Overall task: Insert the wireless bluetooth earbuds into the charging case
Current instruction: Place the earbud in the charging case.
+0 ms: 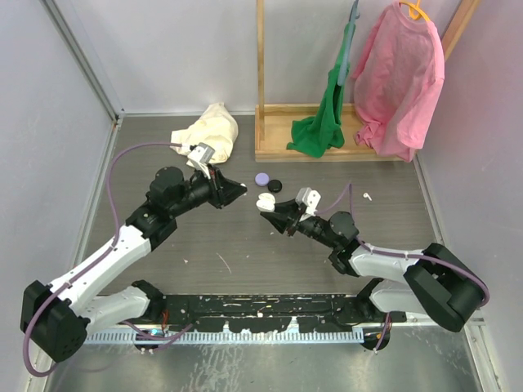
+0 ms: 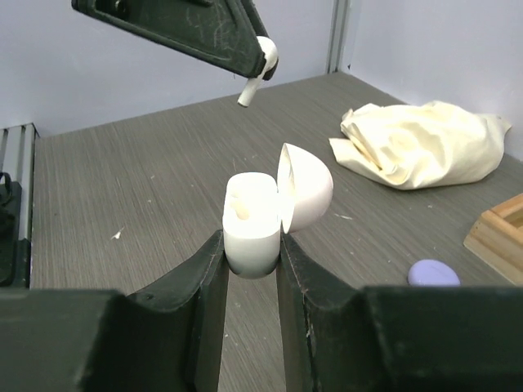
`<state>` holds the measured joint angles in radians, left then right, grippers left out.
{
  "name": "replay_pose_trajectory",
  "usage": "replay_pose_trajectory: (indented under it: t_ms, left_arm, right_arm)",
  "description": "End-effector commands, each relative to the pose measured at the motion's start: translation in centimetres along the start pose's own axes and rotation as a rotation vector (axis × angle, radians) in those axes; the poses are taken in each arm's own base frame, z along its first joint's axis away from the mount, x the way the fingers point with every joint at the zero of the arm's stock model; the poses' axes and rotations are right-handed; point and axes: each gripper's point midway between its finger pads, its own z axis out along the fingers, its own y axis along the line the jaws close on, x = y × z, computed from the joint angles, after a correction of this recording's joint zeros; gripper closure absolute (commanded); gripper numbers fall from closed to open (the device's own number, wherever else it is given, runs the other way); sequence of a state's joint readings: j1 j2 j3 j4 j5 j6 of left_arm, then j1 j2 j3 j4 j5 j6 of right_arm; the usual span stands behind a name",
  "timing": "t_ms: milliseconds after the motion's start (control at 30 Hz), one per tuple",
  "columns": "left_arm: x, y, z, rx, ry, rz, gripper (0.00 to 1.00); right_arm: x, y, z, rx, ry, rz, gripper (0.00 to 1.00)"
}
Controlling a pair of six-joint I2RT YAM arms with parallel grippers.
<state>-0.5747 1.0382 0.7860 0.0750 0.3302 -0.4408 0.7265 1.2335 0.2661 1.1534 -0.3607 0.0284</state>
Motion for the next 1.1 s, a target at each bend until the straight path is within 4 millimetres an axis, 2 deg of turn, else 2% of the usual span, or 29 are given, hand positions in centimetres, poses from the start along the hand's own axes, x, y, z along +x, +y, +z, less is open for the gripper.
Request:
replay_pose_trajectory:
  t_ms: [0, 167, 367, 633, 1067]
  left_arm:
    - [-3.8, -4.6, -1.2, 0.218, -0.164, 0.076, 0.85]
    - [-4.0, -6.3, -2.0, 0.304, -0.207, 0.082, 0.85]
    - [-3.3, -7.3, -2.0, 0.348, -0.205, 0.095, 0.85]
    - [-2.9, -7.7, -1.7, 0.367, -0.201, 0.101, 0.84]
    - [-2.0, -8.1, -0.8, 0.379, -0.185, 0.101, 0.84]
  right_arm:
    - [-4.6, 0.2, 0.9, -0.02, -0.129, -0.026, 0.99]
    - [-5.4, 0.4, 0.9, -0.02, -0.159, -0.005, 0.99]
    - [-6.5, 0.9, 1.0, -0.046, -0.2, 0.029, 0.99]
    - [-7.7, 1.5, 1.2, -0.078, -0.24, 0.058, 0.99]
    - [-8.0, 1.6, 1.3, -0.085, -0.247, 0.064, 0.99]
